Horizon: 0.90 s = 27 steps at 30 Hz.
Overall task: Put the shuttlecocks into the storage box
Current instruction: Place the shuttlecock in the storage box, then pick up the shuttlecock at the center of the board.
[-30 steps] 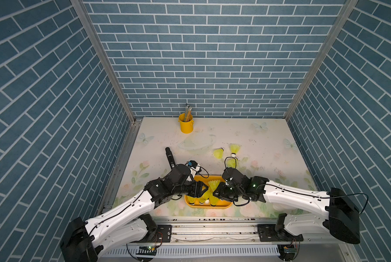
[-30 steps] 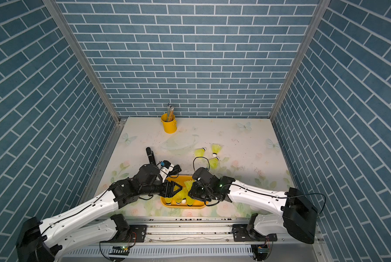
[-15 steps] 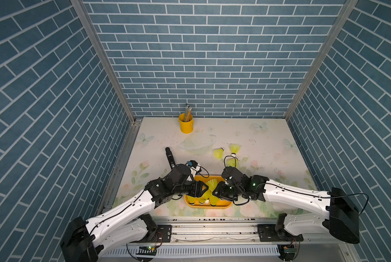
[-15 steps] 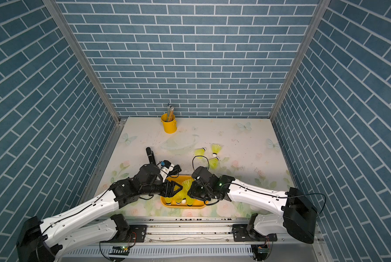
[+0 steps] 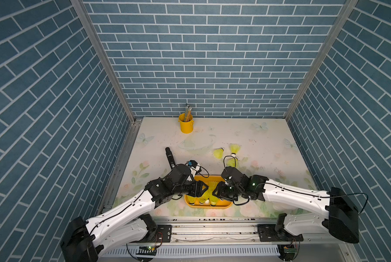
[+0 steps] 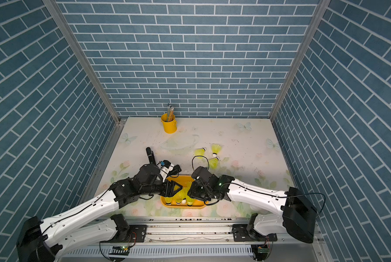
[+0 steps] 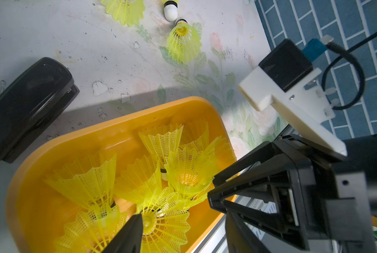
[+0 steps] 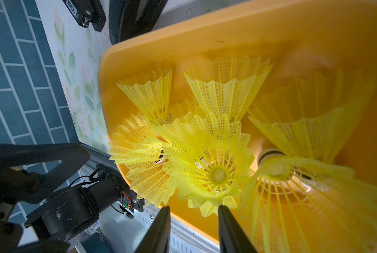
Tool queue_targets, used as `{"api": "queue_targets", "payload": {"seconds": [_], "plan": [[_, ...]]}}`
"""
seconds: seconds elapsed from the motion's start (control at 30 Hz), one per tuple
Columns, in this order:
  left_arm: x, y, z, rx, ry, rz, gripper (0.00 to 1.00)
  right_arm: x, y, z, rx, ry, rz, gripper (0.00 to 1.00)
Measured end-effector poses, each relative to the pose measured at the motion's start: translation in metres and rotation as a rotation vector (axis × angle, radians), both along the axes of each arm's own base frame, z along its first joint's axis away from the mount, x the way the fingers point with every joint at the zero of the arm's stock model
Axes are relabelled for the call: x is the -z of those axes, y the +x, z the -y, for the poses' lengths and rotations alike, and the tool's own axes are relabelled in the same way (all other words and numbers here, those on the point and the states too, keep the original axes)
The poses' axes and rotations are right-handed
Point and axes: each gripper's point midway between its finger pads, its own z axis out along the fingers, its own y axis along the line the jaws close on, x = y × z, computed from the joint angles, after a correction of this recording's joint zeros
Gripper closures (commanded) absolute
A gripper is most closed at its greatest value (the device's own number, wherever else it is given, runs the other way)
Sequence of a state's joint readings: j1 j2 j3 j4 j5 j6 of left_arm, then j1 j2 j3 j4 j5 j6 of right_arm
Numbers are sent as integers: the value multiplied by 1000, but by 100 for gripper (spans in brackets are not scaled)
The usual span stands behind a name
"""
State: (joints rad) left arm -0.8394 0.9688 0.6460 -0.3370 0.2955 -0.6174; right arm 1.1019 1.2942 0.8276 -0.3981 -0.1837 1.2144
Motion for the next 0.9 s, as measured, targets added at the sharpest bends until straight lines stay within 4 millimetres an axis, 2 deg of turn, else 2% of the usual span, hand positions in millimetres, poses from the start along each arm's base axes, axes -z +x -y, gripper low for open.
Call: {"api": "queue_targets", "payload": {"seconds": [0.23,0.37,0.5,0.6,0.67,0.73,0.9], "plan": [[0,1,0,-3,1,1,34,-30,13,-6,2,7,72,59],[-3,2,1,-6,-2,3,34,-45,34,1,6,-15,148,56],[-13,9,7,-11,-10,16,34,-73,85,24,21,-72,311,53],[-22,17,14,-16,-13,27,33,-105,133,53,12,-143,487,53],[-27,25,20,-21,-11,32,32,-119,162,75,-7,-214,604,51],[-30,33,24,-28,-12,36,30,-117,180,95,-58,-290,679,51],[-26,62,28,-84,-7,30,30,-79,208,137,-215,-485,762,51]]}}
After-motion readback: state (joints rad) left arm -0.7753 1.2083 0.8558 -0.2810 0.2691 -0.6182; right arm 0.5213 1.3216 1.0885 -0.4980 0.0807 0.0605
